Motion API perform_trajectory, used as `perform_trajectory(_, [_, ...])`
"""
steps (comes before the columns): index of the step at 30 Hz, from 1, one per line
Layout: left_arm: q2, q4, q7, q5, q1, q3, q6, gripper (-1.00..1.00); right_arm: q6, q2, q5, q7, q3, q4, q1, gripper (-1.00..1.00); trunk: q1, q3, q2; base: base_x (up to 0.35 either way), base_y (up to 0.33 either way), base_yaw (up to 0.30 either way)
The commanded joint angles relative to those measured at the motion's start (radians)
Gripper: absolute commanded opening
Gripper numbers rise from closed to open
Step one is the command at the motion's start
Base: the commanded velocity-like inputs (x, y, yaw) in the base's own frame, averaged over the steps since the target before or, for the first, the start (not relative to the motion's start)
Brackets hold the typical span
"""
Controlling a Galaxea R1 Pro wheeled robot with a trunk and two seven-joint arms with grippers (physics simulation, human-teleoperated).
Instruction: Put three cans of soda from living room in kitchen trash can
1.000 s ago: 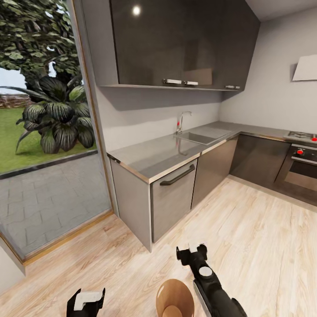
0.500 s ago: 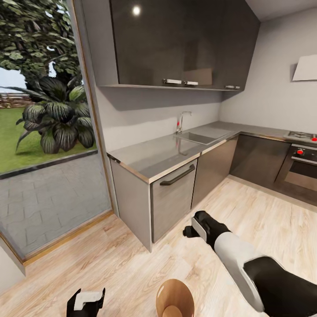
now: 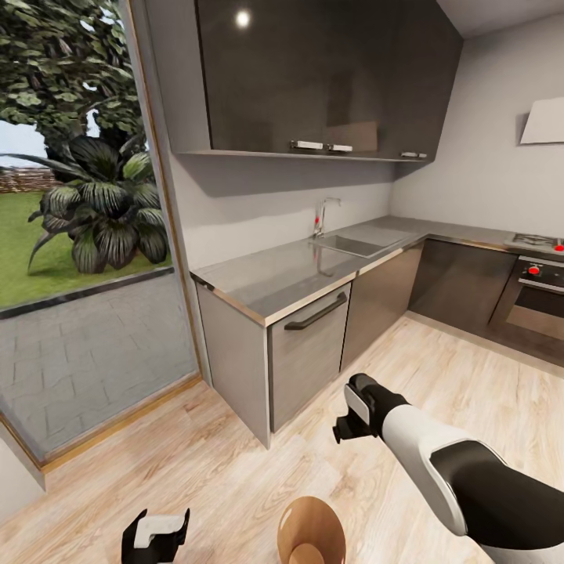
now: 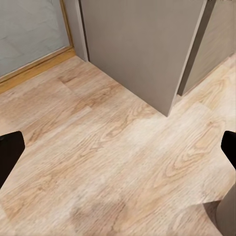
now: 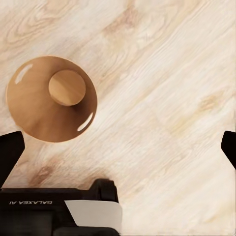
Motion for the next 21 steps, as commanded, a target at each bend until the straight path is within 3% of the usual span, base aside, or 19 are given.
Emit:
perform_trajectory(1, [0.0,-0.001,0.0,0.0,0.0,0.001,0.0,1.0,0.011,-0.001,0.001,0.0,0.0,0.0,0.0,1.0,0.0,0.0,0.0,0.0,0.0,0.0])
perform_trajectory(7, [-0.003,-0.023,0.003,0.0,0.001,0.002,0.002,1.0,0.049,-0.004,0.004,0.0,0.002,-0.001,-0.003,1.0,0.0,0.0,0.0,0.0,0.0,0.0])
perform_trajectory(21, [-0.006,-0.033,0.009,-0.002,0.001,0.002,0.011,1.0,0.059,0.002,0.005,0.0,0.003,-0.005,-0.003,1.0,0.054,-0.044,-0.098,0.0,0.0,0.0])
